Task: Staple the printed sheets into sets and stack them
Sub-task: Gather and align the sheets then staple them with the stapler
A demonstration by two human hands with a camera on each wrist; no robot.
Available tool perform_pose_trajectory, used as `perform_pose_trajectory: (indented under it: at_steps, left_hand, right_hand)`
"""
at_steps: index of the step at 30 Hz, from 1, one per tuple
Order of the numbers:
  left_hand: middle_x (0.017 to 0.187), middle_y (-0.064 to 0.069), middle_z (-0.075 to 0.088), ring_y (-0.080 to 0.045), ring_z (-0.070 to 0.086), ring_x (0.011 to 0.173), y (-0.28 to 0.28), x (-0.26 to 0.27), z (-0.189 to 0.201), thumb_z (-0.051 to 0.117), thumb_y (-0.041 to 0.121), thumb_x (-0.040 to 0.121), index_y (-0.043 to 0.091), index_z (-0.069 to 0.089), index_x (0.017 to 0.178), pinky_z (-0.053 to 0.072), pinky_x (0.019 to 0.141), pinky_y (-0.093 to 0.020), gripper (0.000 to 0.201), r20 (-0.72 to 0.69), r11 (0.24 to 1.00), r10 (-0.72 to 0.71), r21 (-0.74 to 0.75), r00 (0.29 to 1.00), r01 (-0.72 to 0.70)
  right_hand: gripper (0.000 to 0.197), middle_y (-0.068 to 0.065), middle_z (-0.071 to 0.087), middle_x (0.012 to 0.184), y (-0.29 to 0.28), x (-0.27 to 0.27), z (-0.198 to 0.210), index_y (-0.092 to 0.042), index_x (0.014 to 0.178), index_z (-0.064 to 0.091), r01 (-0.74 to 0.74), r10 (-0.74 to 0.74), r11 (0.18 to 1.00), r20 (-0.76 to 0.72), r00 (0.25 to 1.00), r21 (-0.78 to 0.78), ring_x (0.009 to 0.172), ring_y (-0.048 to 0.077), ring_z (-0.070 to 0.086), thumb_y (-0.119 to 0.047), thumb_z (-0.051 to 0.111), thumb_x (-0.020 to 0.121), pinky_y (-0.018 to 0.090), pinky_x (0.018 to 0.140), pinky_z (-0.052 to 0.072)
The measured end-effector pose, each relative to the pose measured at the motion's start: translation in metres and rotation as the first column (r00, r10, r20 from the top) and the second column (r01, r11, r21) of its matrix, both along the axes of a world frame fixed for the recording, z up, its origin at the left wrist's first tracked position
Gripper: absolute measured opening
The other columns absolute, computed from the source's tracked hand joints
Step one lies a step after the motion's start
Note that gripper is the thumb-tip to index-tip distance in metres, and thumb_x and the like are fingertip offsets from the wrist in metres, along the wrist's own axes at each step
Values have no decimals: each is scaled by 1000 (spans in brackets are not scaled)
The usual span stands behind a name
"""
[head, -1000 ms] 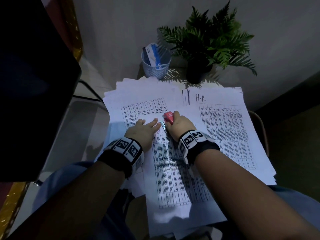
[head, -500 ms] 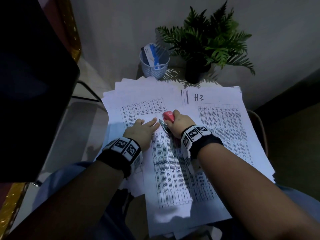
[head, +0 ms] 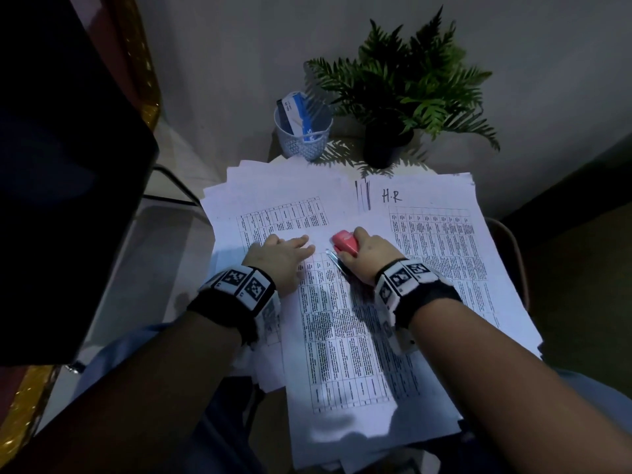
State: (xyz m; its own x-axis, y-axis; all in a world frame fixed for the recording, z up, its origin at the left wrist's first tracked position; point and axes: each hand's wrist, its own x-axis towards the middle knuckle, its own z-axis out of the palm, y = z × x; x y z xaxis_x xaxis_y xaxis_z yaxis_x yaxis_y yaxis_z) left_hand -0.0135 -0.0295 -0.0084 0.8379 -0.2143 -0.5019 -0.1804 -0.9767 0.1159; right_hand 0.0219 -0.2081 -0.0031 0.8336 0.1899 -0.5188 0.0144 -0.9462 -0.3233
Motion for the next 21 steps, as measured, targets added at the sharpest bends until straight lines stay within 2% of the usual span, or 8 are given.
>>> perform_pose_trajectory:
  at_steps: [2,4,6,11,14,16,19,21]
  left_hand:
    - [152,13,28,-22,32,132,-2,6,6,45,39,94,37,38,138,25,111,-47,44,42,1000,13,-27,999,-12]
    - [137,4,44,-20,38,125,-8,12,8,47,42,92,30,52,121,27,108,-43,32,106,999,41,-34,994,-38]
    - [127,-1,46,-22,40,120,-18,19,8,50,45,91,23,53,114,32,105,-42,32,98,996,89,-41,991,-85]
    - [140,-6,38,-27,38,127,-41,33,3,62,48,83,17,29,140,32,106,-44,73,83,986,152,-76,985,-146]
    - [136,-9,39,-29,36,127,-46,44,5,68,52,76,18,33,139,28,108,-45,79,67,990,139,18,988,-141]
    - [133,-9,39,-29,38,124,-46,48,9,72,49,73,18,38,135,33,103,-43,77,36,987,157,32,987,-158]
    - [125,-7,46,-28,50,111,-43,46,14,73,39,75,17,41,129,42,89,-39,66,-6,980,197,-25,980,-197]
    - [114,-6,57,-27,59,96,-39,42,19,67,30,81,18,43,126,45,77,-34,52,-27,962,243,-121,970,-244]
  right_hand:
    - [43,11,53,100,-23,-3,3,-15,124,38,45,-45,998,-16,999,-35,83,26,56,-44,47,94,34,74,48]
    - [48,14,52,105,-47,-4,5,-14,126,39,135,-134,988,10,991,-71,90,29,58,-48,48,92,36,79,49]
    - [51,18,51,114,-67,-2,7,-10,127,38,238,-232,966,65,970,-101,99,34,58,-46,50,92,36,82,45]
    - [53,24,49,124,-104,8,6,-4,129,39,446,-430,888,140,892,-113,113,38,52,-37,55,91,38,90,42]
    - [58,22,48,127,-112,9,9,-4,128,42,453,-433,877,146,889,-159,116,37,50,-42,59,87,39,93,41]
    - [57,16,46,127,-109,6,18,-10,126,46,435,-388,883,246,888,-175,118,36,46,-47,60,84,41,94,41]
    - [36,9,50,117,-90,-2,36,-16,111,55,410,-406,910,337,850,61,108,30,51,-42,59,85,39,88,44]
    - [21,4,56,104,-73,-11,47,-19,97,57,383,-436,892,231,870,240,92,22,57,-37,61,86,32,76,48]
